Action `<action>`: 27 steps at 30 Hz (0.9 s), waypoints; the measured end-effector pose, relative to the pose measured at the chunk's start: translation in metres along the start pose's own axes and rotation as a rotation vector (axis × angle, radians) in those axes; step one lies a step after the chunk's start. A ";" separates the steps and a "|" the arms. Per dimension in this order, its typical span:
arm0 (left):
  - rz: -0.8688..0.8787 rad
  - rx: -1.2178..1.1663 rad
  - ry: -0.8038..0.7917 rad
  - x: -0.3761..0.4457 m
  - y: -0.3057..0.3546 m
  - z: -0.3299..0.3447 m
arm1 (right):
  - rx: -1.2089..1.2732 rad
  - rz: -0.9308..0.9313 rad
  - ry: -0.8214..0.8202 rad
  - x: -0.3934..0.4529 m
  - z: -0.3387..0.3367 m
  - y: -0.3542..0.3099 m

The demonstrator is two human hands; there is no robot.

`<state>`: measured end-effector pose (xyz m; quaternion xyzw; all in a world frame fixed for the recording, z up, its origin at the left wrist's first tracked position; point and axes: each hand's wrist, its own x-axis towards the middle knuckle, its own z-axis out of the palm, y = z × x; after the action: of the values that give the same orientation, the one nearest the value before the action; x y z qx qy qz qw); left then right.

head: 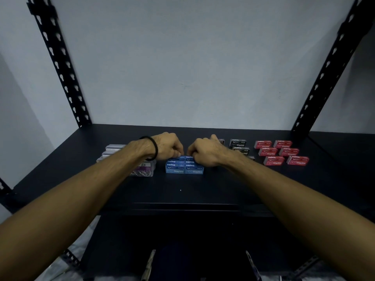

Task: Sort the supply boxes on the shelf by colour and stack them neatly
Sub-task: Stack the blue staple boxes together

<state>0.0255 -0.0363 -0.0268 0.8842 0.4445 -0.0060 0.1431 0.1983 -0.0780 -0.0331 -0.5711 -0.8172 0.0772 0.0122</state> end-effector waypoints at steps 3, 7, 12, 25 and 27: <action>0.002 -0.003 -0.009 -0.004 0.001 0.000 | 0.001 -0.007 -0.001 -0.002 0.001 -0.002; 0.004 -0.017 -0.022 -0.008 0.002 0.000 | -0.007 -0.012 -0.010 -0.003 0.001 -0.002; 0.008 -0.013 -0.020 -0.010 0.004 0.000 | -0.004 -0.013 -0.005 -0.003 0.002 -0.002; -0.050 0.046 -0.047 -0.026 0.010 -0.007 | 0.047 -0.001 -0.090 -0.017 -0.009 0.000; -0.064 0.084 -0.087 -0.028 0.012 -0.004 | -0.032 -0.015 -0.086 -0.020 -0.008 -0.001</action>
<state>0.0177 -0.0637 -0.0162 0.8737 0.4654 -0.0677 0.1245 0.2050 -0.0961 -0.0238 -0.5614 -0.8222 0.0887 -0.0317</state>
